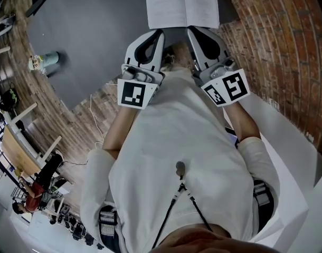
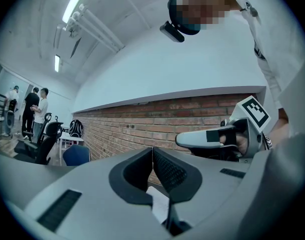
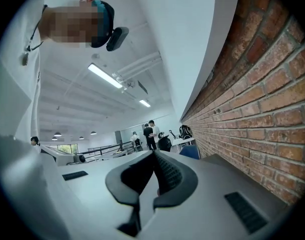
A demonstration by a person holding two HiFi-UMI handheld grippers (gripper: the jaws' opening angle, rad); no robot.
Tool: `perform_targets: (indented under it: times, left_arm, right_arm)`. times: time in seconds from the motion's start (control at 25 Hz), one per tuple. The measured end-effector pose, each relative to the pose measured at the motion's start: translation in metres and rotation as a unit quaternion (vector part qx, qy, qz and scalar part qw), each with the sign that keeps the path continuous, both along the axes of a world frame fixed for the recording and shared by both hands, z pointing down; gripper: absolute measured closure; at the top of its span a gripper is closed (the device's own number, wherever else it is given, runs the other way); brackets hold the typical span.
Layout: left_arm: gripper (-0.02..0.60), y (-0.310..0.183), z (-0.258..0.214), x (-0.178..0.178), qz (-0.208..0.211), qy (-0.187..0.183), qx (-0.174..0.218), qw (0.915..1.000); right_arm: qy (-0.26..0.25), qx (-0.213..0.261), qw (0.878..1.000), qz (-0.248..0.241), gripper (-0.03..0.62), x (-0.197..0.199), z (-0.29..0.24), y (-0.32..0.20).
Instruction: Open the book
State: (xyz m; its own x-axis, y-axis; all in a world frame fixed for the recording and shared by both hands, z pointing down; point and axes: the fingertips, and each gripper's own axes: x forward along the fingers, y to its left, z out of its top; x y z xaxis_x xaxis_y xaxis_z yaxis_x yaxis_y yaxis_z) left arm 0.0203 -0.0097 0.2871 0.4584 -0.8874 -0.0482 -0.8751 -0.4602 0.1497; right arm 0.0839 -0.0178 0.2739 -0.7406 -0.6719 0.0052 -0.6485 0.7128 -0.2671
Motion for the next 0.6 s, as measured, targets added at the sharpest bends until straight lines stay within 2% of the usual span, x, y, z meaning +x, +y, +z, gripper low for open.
perform_targets:
  times: [0.6]
  left_arm:
    - [0.558, 0.008, 0.009, -0.01, -0.017, -0.004, -0.011, 0.9998]
  right_arm:
    - [0.001, -0.011, 1.0, -0.015, 0.559, -0.008, 0.01, 0.004]
